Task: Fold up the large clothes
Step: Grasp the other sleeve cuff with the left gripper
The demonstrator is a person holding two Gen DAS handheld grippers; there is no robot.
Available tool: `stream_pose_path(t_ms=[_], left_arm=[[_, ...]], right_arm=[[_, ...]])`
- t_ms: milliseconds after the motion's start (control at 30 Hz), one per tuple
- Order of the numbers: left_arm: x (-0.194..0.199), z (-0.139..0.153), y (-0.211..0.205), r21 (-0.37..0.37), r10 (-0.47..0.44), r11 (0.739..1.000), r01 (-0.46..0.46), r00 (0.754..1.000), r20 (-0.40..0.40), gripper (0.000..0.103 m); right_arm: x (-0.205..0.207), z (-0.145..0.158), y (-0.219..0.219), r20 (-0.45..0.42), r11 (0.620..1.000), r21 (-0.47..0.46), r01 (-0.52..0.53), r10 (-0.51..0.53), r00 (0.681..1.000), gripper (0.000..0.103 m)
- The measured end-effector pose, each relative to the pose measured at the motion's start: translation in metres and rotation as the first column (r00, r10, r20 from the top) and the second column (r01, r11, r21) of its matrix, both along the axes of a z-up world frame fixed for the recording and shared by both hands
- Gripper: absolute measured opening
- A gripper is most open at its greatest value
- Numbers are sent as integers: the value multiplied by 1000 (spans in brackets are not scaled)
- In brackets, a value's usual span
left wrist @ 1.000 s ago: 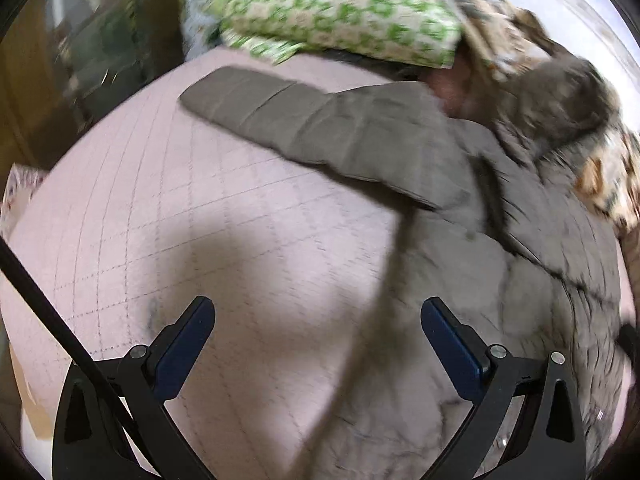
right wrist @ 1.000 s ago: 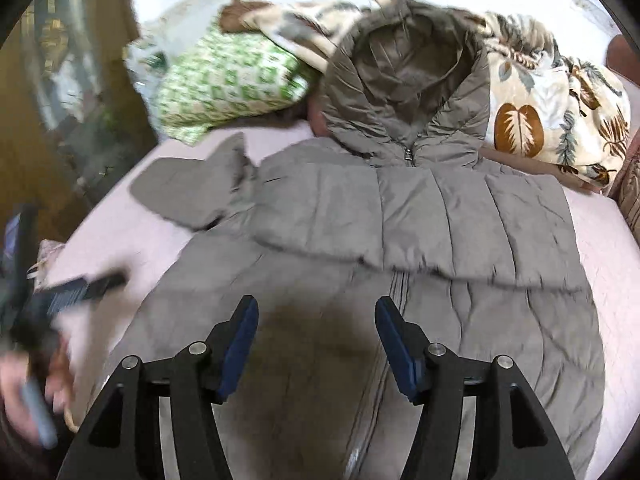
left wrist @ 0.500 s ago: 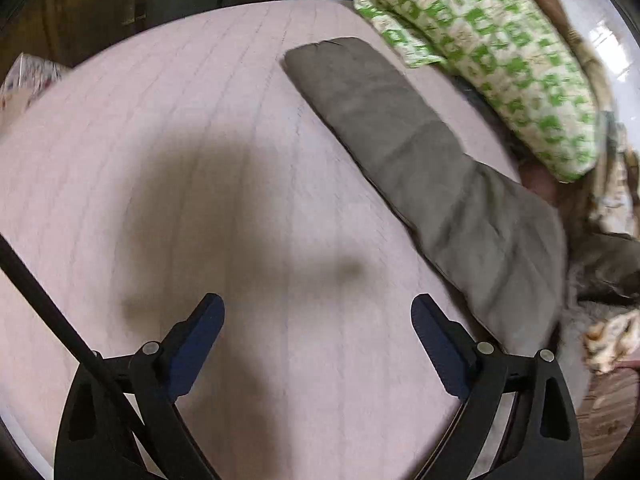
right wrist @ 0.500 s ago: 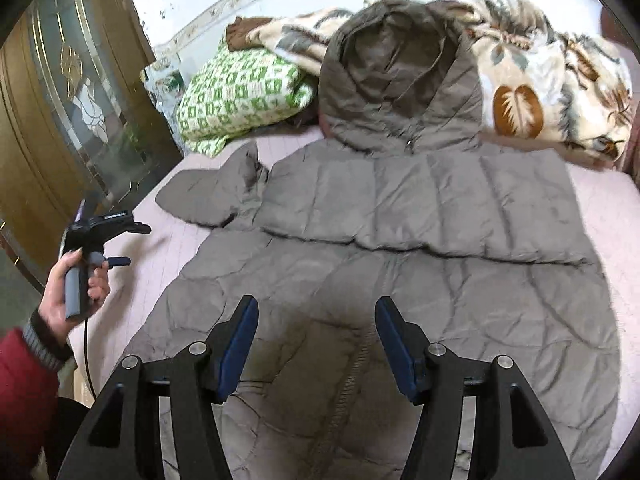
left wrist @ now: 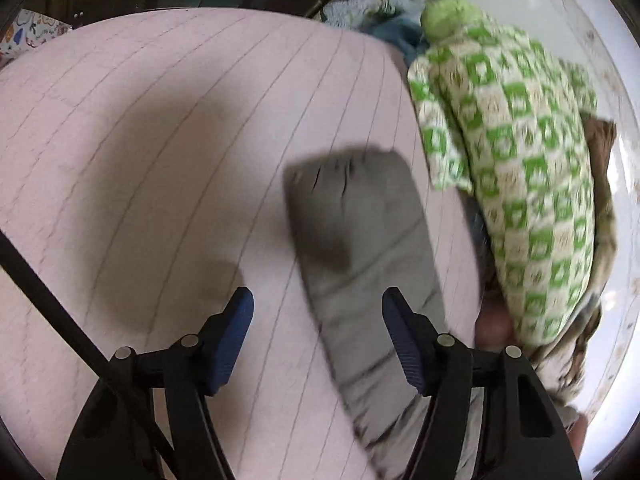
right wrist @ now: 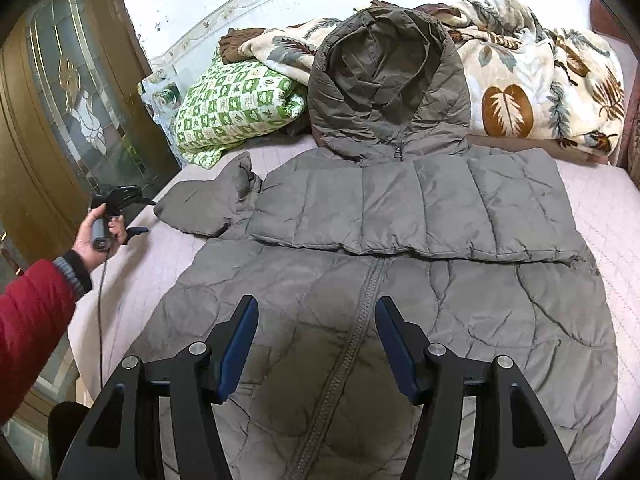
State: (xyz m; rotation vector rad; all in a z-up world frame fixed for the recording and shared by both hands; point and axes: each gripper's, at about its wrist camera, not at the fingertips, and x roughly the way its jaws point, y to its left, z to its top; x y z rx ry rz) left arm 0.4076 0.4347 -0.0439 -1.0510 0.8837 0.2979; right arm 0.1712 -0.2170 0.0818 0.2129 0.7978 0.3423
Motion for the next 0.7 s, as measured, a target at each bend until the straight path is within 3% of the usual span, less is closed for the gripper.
stream_pose_path(t_ms=[133,233,367,433,500,700], left_arm=[[13,-14,10,-71,43,997,-39,998,56,63],[22,-14,12,-69,40,997,-33,993,111,63],[36,-17,10,-39,31,999,-26,992,122,63],[38,-16,10,-12,51,999,-50,991,122,54],[39,-16,10,15,52,998,-54,992,111,18],[28,-4,10,26,52,998,-57,987,150,15]], right_arm=[[4,-3,0,-5,1000,2,3,-3,1000,65],[7,-7,1,-11,1000,1,7,-7,1000,65],[11,-10,0,-20,1000,7,13,-13,1000,65],[13,-12,-1,-20,1000,10,20,-20,1000,65],[14,-12,-2,-18,999,8,31,-31,999,65],[14,-9,-11,0,997,34,76,-76,997,65]])
